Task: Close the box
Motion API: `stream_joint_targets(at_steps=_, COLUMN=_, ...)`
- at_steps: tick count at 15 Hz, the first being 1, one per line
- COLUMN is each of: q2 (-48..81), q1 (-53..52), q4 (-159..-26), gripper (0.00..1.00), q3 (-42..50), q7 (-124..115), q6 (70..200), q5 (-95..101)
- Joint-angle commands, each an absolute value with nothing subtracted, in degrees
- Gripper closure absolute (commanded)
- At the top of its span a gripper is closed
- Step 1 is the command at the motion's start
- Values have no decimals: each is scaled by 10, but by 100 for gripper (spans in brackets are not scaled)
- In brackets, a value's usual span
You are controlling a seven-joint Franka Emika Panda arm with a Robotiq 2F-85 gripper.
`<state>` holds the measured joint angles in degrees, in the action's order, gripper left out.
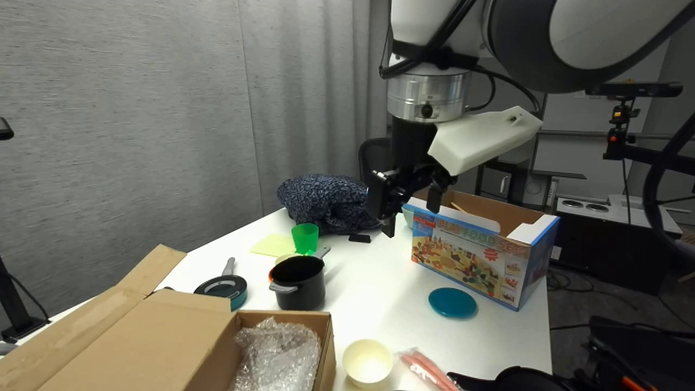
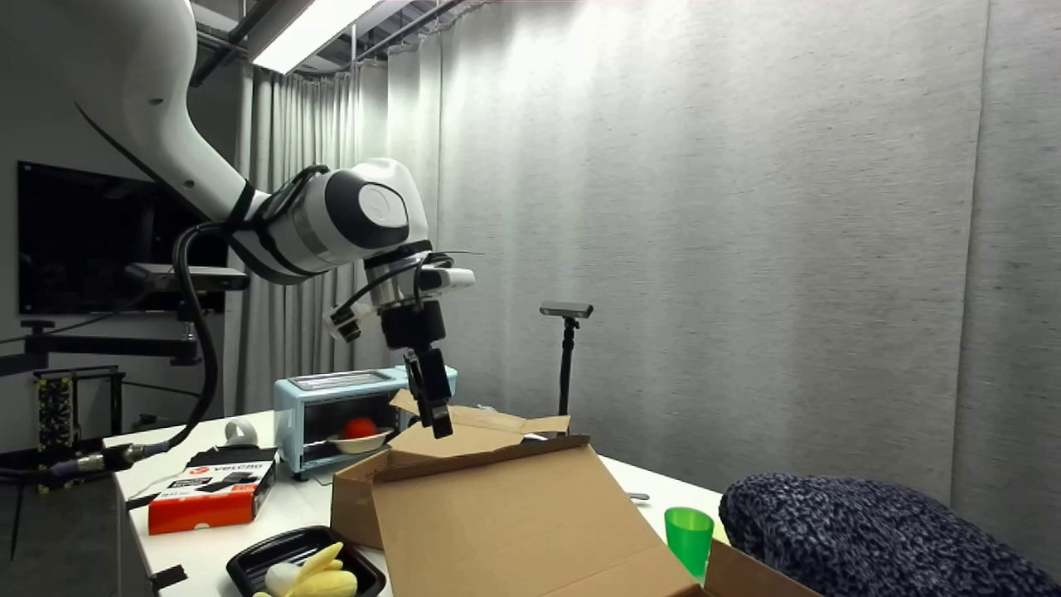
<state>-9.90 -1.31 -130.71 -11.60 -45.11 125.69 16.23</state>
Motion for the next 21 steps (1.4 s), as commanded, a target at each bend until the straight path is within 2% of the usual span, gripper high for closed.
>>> stream_joint_targets(at_steps=1, q2=-82, q1=-20, q4=-1312, gripper=0, q3=-116, q7=-470, q6=1265, q5=189)
stream_joint_targets(at_steps=8, q2=-51, q1=-25, q4=-1314, gripper=0, q3=-105, q7=-447, q6=1230, q5=210)
stream_joint_targets(at_steps=9, q2=-50, q1=-25, q4=-1317, gripper=25, q3=-104, q7=-451, q6=1226, q5=220)
stream_joint_targets(at_steps=11, q2=-46, q1=-26, q4=-1315, gripper=34, q3=-102, q7=-452, q6=1208, q5=232)
stream_joint_targets(at_steps=19, q2=-97, q1=-19, q4=-1322, gripper=97, q3=-86, q7=-451, q6=1126, q5=259)
stream_joint_targets(at_steps=21, q2=-122, q1=-10, q4=-1331, gripper=100, q3=-76, q7=-457, q6=1112, q5=260)
